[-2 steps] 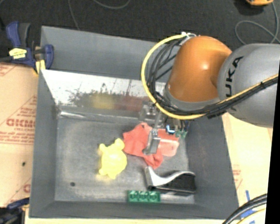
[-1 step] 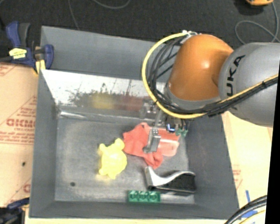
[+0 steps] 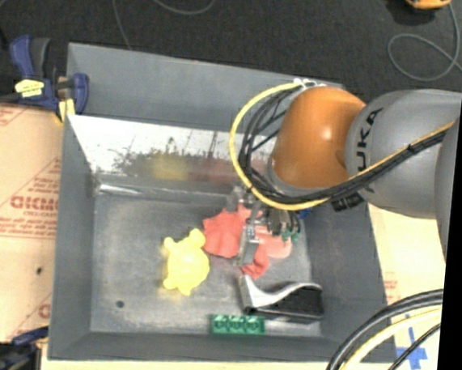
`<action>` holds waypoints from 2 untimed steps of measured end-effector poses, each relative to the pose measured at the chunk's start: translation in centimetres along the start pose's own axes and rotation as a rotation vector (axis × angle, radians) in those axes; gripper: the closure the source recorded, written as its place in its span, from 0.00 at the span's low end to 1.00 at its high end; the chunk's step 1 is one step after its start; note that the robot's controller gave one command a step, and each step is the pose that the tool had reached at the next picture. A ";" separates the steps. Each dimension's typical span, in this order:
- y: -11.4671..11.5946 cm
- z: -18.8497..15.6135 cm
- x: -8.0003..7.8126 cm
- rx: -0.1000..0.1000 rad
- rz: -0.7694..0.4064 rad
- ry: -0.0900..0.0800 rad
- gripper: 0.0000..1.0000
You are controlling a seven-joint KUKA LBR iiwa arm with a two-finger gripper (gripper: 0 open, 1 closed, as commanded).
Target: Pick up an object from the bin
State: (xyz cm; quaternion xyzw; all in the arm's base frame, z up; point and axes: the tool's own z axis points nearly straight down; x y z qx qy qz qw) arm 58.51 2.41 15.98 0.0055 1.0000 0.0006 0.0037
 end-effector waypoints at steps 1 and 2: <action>-0.6 3.9 0.4 -0.002 0.040 0.005 0.00; -1.4 2.6 -0.4 -0.001 0.164 -0.004 0.00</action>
Offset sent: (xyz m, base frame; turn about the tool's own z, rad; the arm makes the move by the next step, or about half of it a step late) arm 0.0031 -0.0141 -0.0265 0.1656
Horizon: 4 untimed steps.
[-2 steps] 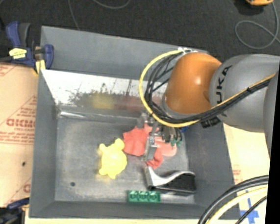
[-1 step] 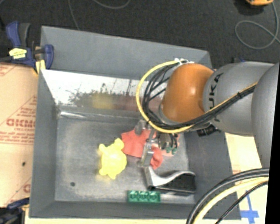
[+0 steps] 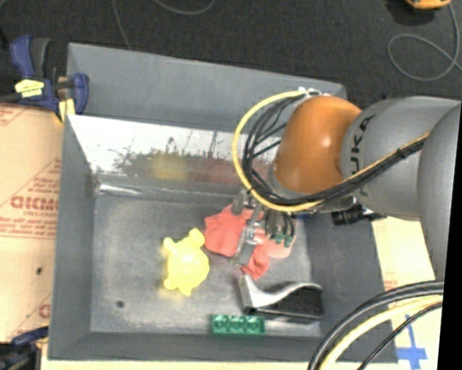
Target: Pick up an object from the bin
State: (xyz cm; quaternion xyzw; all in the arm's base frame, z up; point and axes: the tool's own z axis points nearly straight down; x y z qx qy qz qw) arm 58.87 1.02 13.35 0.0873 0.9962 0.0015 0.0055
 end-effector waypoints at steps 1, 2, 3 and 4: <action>-0.2 4.1 -0.9 -0.007 -0.043 -0.028 0.00; 0.0 2.6 -0.3 -0.005 -0.049 -0.009 1.00; 0.0 2.6 -0.3 -0.005 -0.049 -0.009 1.00; 0.0 2.3 -0.3 -0.005 -0.049 -0.009 1.00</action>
Offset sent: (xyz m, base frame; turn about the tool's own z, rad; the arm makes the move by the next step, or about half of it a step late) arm 0.0033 -0.0059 -0.0635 0.0901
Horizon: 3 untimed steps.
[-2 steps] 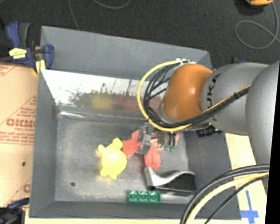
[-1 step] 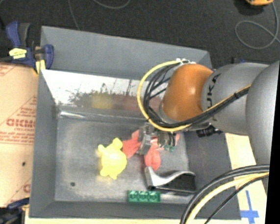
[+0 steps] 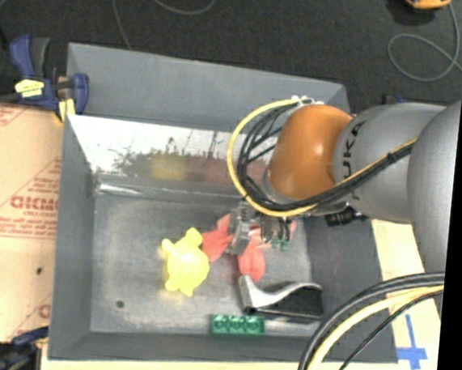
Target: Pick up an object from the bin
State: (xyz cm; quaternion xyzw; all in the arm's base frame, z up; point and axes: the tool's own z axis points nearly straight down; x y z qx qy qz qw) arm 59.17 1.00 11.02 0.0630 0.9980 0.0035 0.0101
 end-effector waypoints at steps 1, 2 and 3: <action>-0.1 -1.2 0.1 0.001 0.001 0.004 1.00; -0.1 -2.0 0.0 0.001 0.001 0.001 1.00; -0.1 -2.9 0.1 0.001 0.001 0.006 1.00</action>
Offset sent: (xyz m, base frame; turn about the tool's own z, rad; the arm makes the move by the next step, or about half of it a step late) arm 0.0000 0.0000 0.0293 0.0000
